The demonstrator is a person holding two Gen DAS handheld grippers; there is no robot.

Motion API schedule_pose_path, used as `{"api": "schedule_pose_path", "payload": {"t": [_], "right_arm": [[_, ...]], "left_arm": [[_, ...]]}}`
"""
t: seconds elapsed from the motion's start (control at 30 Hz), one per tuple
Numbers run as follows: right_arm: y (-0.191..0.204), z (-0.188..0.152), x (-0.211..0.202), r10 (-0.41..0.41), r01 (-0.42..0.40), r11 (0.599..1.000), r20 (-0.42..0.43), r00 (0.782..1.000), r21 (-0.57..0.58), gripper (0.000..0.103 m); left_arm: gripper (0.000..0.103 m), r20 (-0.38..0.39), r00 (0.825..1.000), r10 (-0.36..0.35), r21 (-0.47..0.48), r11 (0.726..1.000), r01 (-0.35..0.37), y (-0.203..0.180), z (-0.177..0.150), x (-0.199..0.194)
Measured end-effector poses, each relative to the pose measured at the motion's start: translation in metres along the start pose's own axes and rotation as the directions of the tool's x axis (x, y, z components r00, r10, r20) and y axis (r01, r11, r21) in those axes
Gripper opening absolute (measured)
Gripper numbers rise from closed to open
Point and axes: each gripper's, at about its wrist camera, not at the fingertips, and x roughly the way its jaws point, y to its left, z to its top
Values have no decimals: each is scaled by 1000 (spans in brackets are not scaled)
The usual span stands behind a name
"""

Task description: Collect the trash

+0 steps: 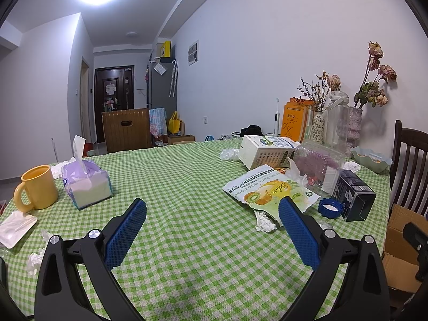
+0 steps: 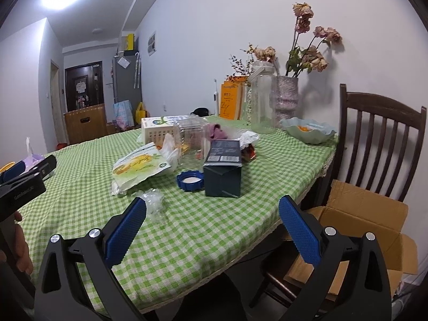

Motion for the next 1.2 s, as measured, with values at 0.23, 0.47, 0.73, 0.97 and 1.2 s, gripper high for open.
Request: {"api": "schedule_pose_path", "payload": {"t": [0.23, 0.47, 0.73, 0.97, 1.2], "right_arm": [[-2, -3, 1, -6, 6, 1000, -5, 1000, 3, 95], [-4, -2, -3, -7, 7, 1000, 0, 1000, -9, 95], [-2, 0, -4, 16, -16, 1000, 0, 1000, -3, 95], [-2, 2, -5, 23, -23, 1000, 6, 1000, 3, 95], [-9, 4, -6, 14, -14, 1000, 9, 1000, 17, 95]], "left_arm": [[96, 3, 1000, 2, 2, 1000, -2, 0, 0, -1], [96, -3, 1000, -3, 8, 1000, 3, -1, 0, 0], [96, -8, 1000, -4, 8, 1000, 4, -1, 0, 1], [96, -6, 1000, -8, 13, 1000, 8, -2, 0, 1], [96, -6, 1000, -12, 11, 1000, 12, -1, 0, 1]]}}
